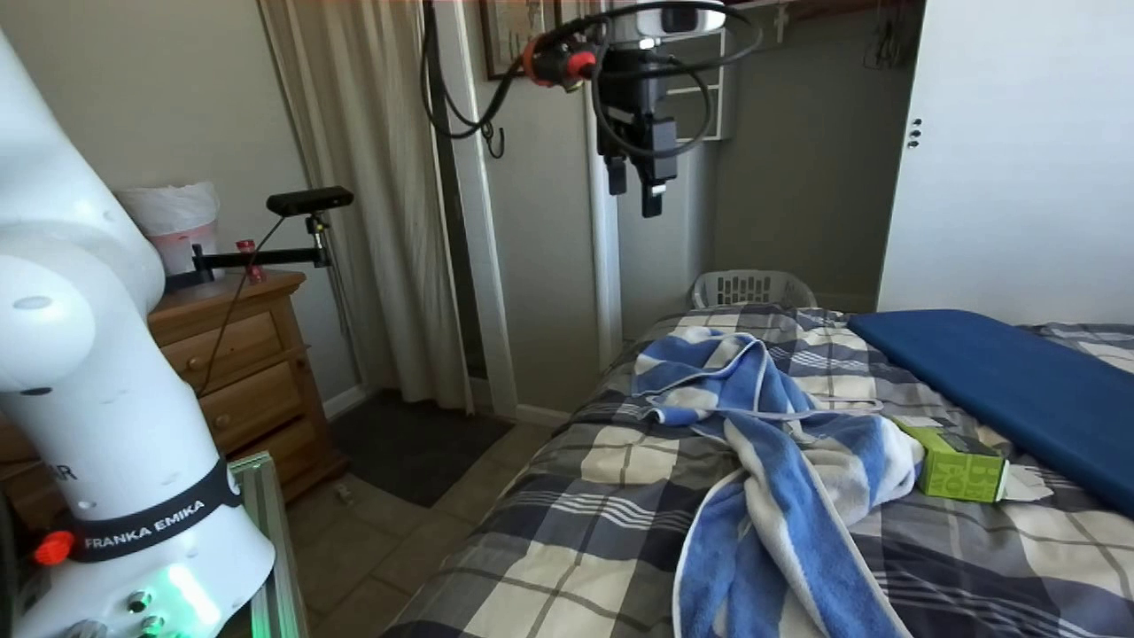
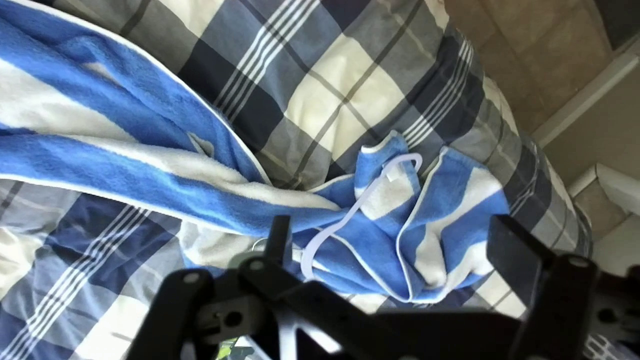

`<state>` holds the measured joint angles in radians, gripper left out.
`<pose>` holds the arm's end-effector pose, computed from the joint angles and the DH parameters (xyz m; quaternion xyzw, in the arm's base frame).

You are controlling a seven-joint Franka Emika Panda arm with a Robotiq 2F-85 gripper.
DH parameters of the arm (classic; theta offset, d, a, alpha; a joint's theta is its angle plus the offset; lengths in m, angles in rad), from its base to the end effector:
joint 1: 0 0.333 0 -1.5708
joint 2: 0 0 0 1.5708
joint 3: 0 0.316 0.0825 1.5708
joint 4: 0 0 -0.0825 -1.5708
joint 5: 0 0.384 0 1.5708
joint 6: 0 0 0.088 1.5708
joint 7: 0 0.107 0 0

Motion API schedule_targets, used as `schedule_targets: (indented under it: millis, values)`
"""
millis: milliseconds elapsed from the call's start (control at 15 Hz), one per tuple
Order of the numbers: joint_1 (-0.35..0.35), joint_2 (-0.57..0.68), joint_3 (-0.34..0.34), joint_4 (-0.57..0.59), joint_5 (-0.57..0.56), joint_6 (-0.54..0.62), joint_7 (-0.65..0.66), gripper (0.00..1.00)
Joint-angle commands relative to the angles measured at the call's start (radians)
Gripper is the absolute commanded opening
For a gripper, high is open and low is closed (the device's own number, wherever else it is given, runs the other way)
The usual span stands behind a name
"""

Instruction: Thread the towel through the hanger

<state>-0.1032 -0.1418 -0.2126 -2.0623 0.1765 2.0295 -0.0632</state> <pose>0.5018 -0.1577 0.5060 -0.9812 0.1594 -0.0692 0.0843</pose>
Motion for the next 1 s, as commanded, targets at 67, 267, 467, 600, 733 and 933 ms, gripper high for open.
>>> schedule_targets:
  millis: [67, 267, 467, 600, 733, 933]
  values:
    - [-0.053, 0.268, -0.04, 0.198, 0.225, 0.05, -0.134, 1.0]
    - [-0.103, 0.428, -0.009, 0.325, 0.312, 0.033, -0.155, 1.0]
    - [-0.136, 0.575, 0.028, 0.444, 0.32, 0.081, -0.101, 1.0]
    - [-0.153, 0.661, 0.05, 0.509, 0.298, 0.097, -0.066, 1.0]
    - [-0.167, 0.733, 0.073, 0.562, 0.279, 0.093, -0.05, 1.0]
    - [-0.176, 0.707, 0.09, 0.51, 0.269, 0.105, -0.067, 1.0]
